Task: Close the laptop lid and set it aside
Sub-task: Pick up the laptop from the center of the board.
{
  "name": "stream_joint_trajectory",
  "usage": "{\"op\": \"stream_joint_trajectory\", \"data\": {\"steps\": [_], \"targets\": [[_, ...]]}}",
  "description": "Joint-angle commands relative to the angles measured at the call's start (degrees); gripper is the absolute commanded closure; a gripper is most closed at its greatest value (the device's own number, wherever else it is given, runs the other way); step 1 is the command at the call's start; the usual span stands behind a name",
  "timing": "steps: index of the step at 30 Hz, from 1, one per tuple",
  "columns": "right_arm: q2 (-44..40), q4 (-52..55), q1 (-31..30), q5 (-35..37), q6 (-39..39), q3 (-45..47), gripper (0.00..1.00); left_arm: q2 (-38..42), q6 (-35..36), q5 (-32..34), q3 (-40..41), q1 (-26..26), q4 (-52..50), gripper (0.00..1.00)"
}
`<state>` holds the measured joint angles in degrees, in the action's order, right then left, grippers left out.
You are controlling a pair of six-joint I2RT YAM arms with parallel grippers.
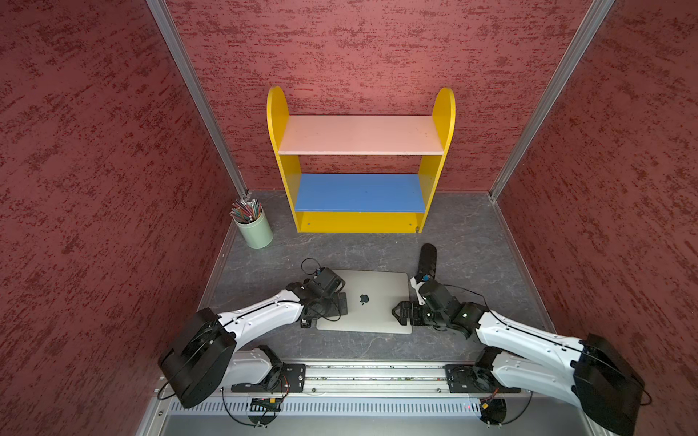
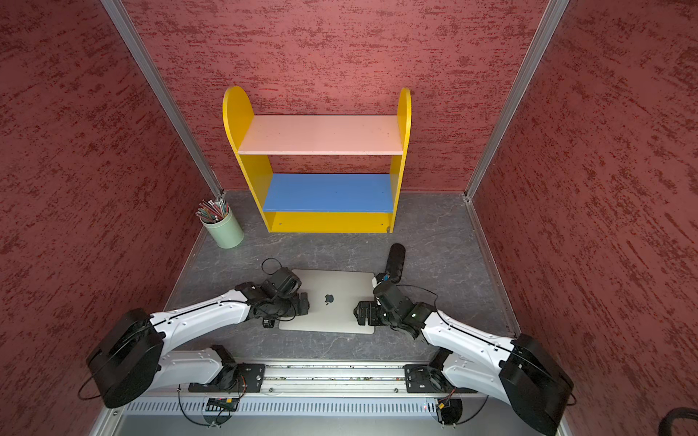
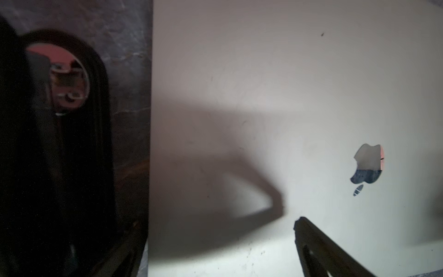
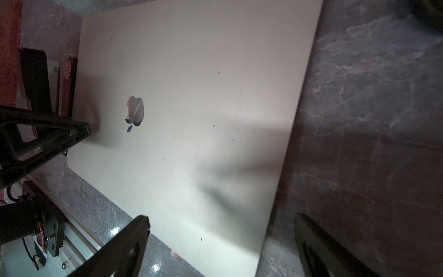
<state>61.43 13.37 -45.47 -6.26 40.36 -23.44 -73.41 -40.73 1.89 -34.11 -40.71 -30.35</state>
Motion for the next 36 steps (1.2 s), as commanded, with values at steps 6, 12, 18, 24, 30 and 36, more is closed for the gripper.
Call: {"op": "stream_joint_trajectory", "data": {"steps": [6, 12, 18, 24, 30, 36], "targets": [[1.9, -4.6, 1.7, -4.5, 2.3, 1.5, 0.02, -1.4, -0.4, -0.9, 0.7, 0.2, 1.9, 0.00], [2.3, -4.8, 4.2, -8.7, 4.1, 3.5, 0.02, -1.0, 0.1, -2.2, 2.0, 0.2, 2.0, 0.00], [2.4, -2.6, 7.5, -15.0, 3.7, 4.6, 0.02, -0.7, 0.6, -3.5, 2.8, 0.2, 2.1, 0.00], [2.4, -0.1, 9.1, -18.5, 2.6, 4.3, 0.02, -1.5, 1.7, -2.9, 1.7, 0.2, -0.2, 0.00], [1.9, 2.0, 10.4, -20.0, 1.9, 4.1, 0.02, -1.3, 2.3, -2.5, 1.1, -0.1, -1.9, 0.00], [4.3, -1.5, 11.0, -24.3, 1.9, 4.2, 0.02, -3.5, 3.1, -5.3, 1.8, -0.2, -0.3, 0.00]]}}
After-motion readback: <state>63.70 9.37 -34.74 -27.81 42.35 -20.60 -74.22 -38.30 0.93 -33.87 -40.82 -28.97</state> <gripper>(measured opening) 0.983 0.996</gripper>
